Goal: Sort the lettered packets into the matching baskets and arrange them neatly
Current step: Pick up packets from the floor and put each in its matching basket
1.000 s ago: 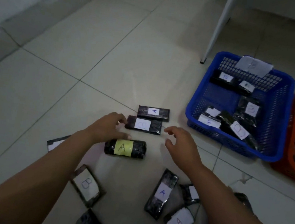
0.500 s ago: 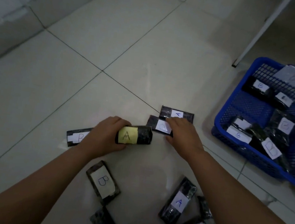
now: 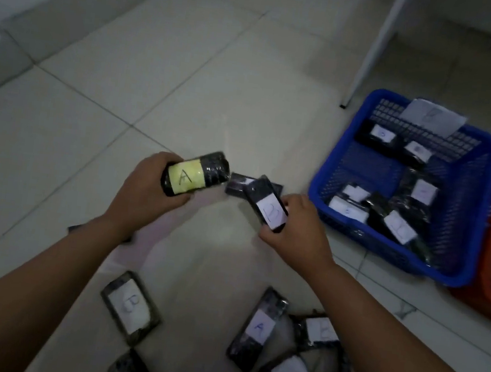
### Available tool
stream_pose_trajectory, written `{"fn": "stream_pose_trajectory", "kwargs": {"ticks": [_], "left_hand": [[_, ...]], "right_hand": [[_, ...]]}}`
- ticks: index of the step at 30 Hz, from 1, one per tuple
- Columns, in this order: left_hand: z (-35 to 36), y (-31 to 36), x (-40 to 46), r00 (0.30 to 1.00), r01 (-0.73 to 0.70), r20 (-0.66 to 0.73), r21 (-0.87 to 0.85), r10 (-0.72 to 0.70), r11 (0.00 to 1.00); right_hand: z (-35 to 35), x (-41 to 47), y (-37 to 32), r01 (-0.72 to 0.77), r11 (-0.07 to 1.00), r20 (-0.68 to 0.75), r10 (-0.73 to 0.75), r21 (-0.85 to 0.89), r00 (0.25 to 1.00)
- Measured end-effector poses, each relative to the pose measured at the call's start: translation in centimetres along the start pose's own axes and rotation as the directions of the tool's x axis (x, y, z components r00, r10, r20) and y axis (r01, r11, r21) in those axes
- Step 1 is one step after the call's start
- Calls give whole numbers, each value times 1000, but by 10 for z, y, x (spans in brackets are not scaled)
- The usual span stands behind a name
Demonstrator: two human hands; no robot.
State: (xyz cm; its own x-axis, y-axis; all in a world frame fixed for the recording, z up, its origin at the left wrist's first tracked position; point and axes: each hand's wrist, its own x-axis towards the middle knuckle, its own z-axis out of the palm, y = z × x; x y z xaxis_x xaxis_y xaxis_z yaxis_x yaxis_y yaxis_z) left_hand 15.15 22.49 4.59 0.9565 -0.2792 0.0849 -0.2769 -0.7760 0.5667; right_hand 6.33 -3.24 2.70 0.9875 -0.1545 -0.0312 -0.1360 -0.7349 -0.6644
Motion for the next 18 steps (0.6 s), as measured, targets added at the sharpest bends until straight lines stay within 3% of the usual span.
{"fn": "stream_pose_trajectory", "kwargs": {"ticks": [3, 8, 14, 18], "left_hand": [[12, 43, 25, 996, -87, -7, -8, 87, 996], [44, 128, 60, 982, -189, -40, -146, 185, 971], [84, 193, 88, 949, -305, 10, -223, 315, 926], [116, 219, 98, 925, -351, 51, -269, 378, 897]], "right_hand": [[-45, -4, 7, -25, 991, -111, 40, 131, 993], [-125, -8, 44, -188, 915, -315, 307, 356, 898], [-179, 0, 112, -352, 886, -350, 447, 303, 823], [-177, 13, 145, -389, 904, -341, 427, 176, 837]]}}
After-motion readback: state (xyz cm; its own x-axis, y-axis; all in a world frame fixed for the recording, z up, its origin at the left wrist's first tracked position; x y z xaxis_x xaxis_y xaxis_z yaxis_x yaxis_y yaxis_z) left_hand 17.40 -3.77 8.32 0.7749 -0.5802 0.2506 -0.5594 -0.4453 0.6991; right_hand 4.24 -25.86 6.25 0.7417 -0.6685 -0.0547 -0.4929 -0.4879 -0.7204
